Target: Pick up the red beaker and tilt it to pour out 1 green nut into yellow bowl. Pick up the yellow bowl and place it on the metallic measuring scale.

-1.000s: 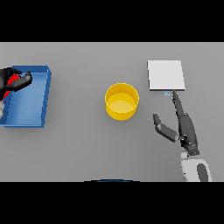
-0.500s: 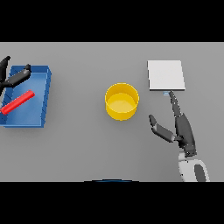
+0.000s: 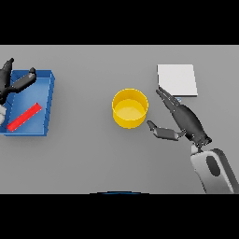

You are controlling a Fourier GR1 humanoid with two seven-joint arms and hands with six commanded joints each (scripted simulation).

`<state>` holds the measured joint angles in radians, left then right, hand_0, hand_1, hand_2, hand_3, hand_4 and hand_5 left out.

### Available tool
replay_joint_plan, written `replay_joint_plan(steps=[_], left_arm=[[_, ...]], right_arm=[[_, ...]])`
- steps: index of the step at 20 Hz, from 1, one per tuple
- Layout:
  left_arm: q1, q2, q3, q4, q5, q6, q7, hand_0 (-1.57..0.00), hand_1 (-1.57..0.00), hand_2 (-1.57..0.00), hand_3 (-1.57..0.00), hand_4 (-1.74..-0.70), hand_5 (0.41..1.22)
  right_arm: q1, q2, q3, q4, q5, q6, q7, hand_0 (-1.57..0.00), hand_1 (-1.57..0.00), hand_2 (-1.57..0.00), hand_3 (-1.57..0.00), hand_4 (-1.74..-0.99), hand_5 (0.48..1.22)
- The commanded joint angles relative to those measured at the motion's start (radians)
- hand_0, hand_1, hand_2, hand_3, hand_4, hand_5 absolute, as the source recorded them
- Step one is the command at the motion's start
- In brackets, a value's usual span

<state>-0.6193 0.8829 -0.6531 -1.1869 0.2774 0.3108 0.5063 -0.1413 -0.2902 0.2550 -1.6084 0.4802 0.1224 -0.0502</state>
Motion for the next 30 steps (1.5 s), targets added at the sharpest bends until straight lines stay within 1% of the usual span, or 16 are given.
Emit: replay_joint_plan(steps=[1, 3, 4, 5, 7, 10, 13, 16, 18, 21, 22, 23, 25, 26, 28, 30], left_arm=[[0.002, 0.005, -0.001, 0.004, 0.000, -0.005, 0.001, 0.00, 0.00, 0.00, 0.00, -0.79, 0.709], [0.000, 0.000, -0.006, 0.011, -0.005, -0.006, 0.008, 0.00, 0.00, 0.00, 0.00, -0.80, 0.708], [-0.011, 0.004, -0.002, 0.014, -0.006, -0.007, 0.012, 0.00, 0.00, 0.00, 0.00, -0.79, 0.712], [-0.009, -0.001, -0.004, 0.014, -0.006, -0.006, 0.005, 0.00, 0.00, 0.00, 0.00, -0.79, 0.716], [-0.007, 0.002, -0.005, 0.003, -0.003, -0.007, 0.000, 0.00, 0.00, 0.00, 0.00, -0.80, 0.721], [-0.004, 0.001, -0.012, 0.003, -0.008, -0.009, 0.002, 0.00, 0.00, 0.00, 0.00, -0.80, 0.723], [-0.008, -0.002, -0.011, 0.010, -0.010, -0.008, -0.006, 0.00, 0.00, 0.00, 0.00, -0.80, 0.718], [-0.014, -0.002, -0.010, 0.019, -0.007, -0.019, -0.005, 0.00, 0.00, 0.00, 0.00, -0.79, 0.717], [0.003, 0.015, -0.007, -0.004, -0.002, -0.013, -0.003, 0.00, 0.00, 0.00, 0.00, -0.79, 0.723], [-0.006, 0.016, -0.006, 0.007, -0.002, -0.024, -0.007, 0.00, 0.00, 0.00, 0.00, -0.79, 0.732], [-0.019, 0.013, -0.004, 0.014, -0.003, -0.029, -0.001, 0.00, 0.00, 0.00, 0.00, -0.80, 0.733], [-0.022, 0.015, -0.002, 0.018, -0.001, -0.034, -0.002, 0.00, 0.00, 0.00, 0.00, -0.80, 0.734], [-0.021, 0.000, -0.004, 0.026, 0.001, -0.029, -0.004, 0.00, 0.00, 0.00, 0.00, -0.80, 0.735], [-0.017, 0.014, 0.001, 0.026, 0.001, -0.033, -0.013, 0.00, 0.00, 0.00, 0.00, -0.80, 0.735], [-0.005, 0.012, -0.004, 0.016, -0.005, -0.019, -0.020, 0.00, 0.00, 0.00, 0.00, -0.80, 0.738], [-0.009, 0.009, -0.005, 0.022, -0.005, -0.021, -0.016, 0.00, 0.00, 0.00, 0.00, -0.80, 0.735]], right_arm=[[-0.038, -0.024, 0.018, 0.011, 0.034, 0.016, 0.006, 0.00, 0.00, 0.00, 0.00, -1.282, 0.677], [-0.093, -0.065, 0.071, 0.037, 0.111, 0.042, -0.017, 0.00, 0.00, 0.00, 0.00, -1.278, 0.669], [-0.126, -0.083, 0.098, 0.056, 0.146, 0.062, -0.018, 0.00, 0.00, 0.00, 0.00, -1.276, 0.668], [-0.157, -0.092, 0.119, 0.071, 0.168, 0.077, -0.031, 0.00, 0.00, 0.00, 0.00, -1.276, 0.666], [-0.224, -0.103, 0.147, 0.119, 0.188, 0.115, -0.049, 0.00, 0.00, 0.00, 0.00, -1.269, 0.662], [-0.283, -0.106, 0.185, 0.173, 0.205, 0.161, -0.079, 0.00, 0.00, 0.00, 0.00, -1.274, 0.656], [-0.352, -0.105, 0.227, 0.216, 0.225, 0.214, -0.098, 0.00, 0.00, 0.00, 0.00, -1.277, 0.677], [-0.406, -0.097, 0.260, 0.295, 0.246, 0.237, -0.126, 0.00, 0.00, 0.00, 0.00, -1.255, 0.686], [-0.429, -0.089, 0.279, 0.332, 0.250, 0.255, -0.150, 0.00, 0.00, 0.00, 0.00, -1.246, 0.686], [-0.449, -0.060, 0.304, 0.386, 0.261, 0.263, -0.160, 0.00, 0.00, 0.00, 0.00, -1.250, 0.681], [-0.465, -0.057, 0.312, 0.408, 0.267, 0.274, -0.151, 0.00, 0.00, 0.00, 0.00, -1.260, 0.679], [-0.472, -0.068, 0.319, 0.418, 0.272, 0.284, -0.167, 0.00, 0.00, 0.00, 0.00, -1.270, 0.678], [-0.498, -0.046, 0.334, 0.449, 0.283, 0.291, -0.155, 0.00, 0.00, 0.00, 0.00, -1.288, 0.671], [-0.504, -0.047, 0.340, 0.462, 0.285, 0.304, -0.156, 0.00, 0.00, 0.00, 0.00, -1.295, 0.671], [-0.509, -0.043, 0.352, 0.468, 0.293, 0.319, -0.145, 0.00, 0.00, 0.00, 0.00, -1.303, 0.674], [-0.518, -0.042, 0.374, 0.488, 0.313, 0.324, -0.148, 0.00, 0.00, 0.00, 0.00, -1.307, 0.690]])
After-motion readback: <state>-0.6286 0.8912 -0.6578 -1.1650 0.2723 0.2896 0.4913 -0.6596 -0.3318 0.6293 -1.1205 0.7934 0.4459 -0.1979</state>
